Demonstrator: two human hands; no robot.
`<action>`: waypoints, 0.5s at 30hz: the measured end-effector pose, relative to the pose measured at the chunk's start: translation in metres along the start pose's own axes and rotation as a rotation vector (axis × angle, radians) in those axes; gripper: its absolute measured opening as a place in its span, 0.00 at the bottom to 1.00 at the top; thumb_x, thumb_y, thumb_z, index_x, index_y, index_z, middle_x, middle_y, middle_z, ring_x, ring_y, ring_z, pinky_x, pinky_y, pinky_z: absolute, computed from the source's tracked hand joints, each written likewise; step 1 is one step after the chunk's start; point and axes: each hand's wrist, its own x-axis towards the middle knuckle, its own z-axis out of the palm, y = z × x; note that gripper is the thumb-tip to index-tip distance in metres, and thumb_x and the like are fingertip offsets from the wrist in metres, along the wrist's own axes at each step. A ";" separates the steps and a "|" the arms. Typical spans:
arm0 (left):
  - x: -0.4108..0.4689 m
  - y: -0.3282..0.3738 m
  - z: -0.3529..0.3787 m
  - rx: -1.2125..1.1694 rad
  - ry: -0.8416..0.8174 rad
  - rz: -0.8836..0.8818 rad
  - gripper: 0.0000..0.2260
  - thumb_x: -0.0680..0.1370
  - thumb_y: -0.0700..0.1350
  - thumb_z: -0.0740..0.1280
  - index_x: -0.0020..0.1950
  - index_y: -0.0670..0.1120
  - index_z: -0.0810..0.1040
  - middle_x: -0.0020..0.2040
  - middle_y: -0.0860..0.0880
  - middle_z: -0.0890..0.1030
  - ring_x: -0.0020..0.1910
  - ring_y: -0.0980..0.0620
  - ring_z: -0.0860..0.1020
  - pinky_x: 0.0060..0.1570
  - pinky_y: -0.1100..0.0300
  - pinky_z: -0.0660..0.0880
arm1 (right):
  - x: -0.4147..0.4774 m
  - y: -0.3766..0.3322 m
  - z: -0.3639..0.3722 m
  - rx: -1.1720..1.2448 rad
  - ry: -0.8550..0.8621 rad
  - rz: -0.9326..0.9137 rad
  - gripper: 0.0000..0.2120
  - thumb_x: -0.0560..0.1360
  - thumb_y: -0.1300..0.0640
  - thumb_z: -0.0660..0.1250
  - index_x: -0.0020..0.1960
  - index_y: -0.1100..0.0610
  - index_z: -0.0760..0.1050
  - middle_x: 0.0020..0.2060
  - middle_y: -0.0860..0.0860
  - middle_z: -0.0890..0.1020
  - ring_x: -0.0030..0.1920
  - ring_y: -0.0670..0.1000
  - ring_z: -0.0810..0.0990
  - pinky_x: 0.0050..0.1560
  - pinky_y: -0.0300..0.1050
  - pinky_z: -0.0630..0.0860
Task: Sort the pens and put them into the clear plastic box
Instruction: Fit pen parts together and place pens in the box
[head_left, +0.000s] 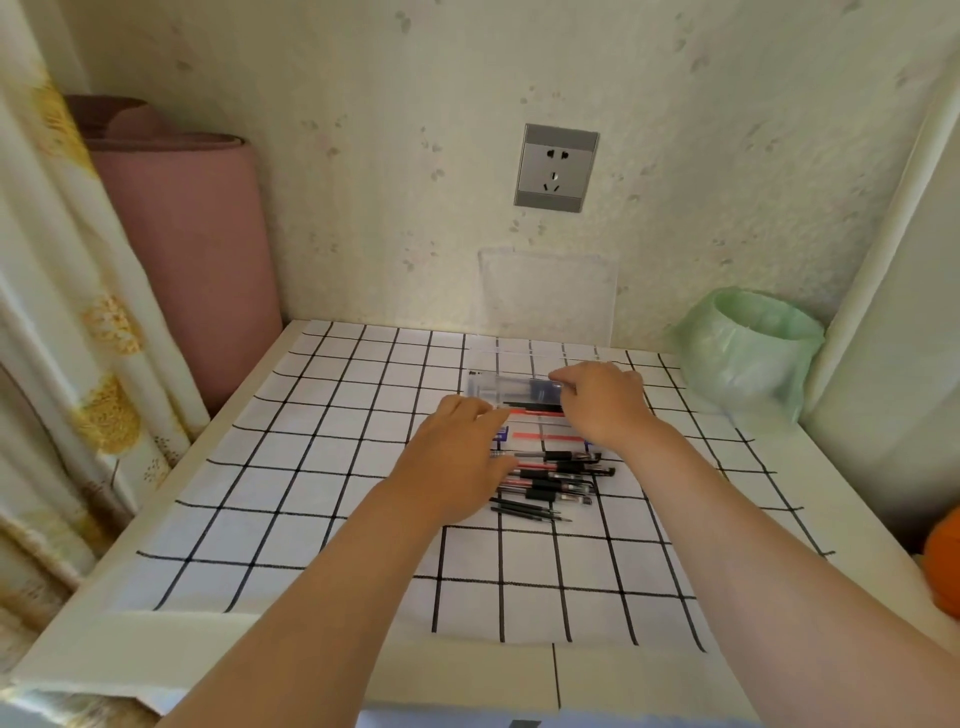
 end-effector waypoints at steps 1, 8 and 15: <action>0.000 0.000 0.000 0.003 -0.006 0.000 0.28 0.80 0.57 0.62 0.77 0.51 0.61 0.73 0.52 0.66 0.73 0.52 0.59 0.72 0.54 0.62 | -0.003 -0.002 -0.002 -0.020 -0.033 -0.015 0.19 0.81 0.54 0.54 0.70 0.46 0.72 0.67 0.50 0.76 0.67 0.57 0.71 0.66 0.55 0.62; -0.005 0.001 -0.005 -0.004 0.037 0.001 0.27 0.80 0.56 0.64 0.77 0.52 0.62 0.74 0.52 0.64 0.73 0.52 0.58 0.72 0.54 0.59 | -0.020 0.008 -0.018 0.026 0.061 -0.148 0.20 0.79 0.59 0.59 0.69 0.49 0.73 0.67 0.50 0.76 0.66 0.55 0.72 0.66 0.54 0.67; -0.004 0.011 -0.013 -0.057 0.098 0.044 0.12 0.79 0.50 0.65 0.63 0.54 0.77 0.56 0.55 0.76 0.58 0.54 0.71 0.59 0.58 0.71 | -0.063 -0.004 -0.041 0.146 0.122 -0.359 0.11 0.76 0.60 0.66 0.53 0.48 0.83 0.47 0.45 0.80 0.47 0.47 0.77 0.49 0.46 0.75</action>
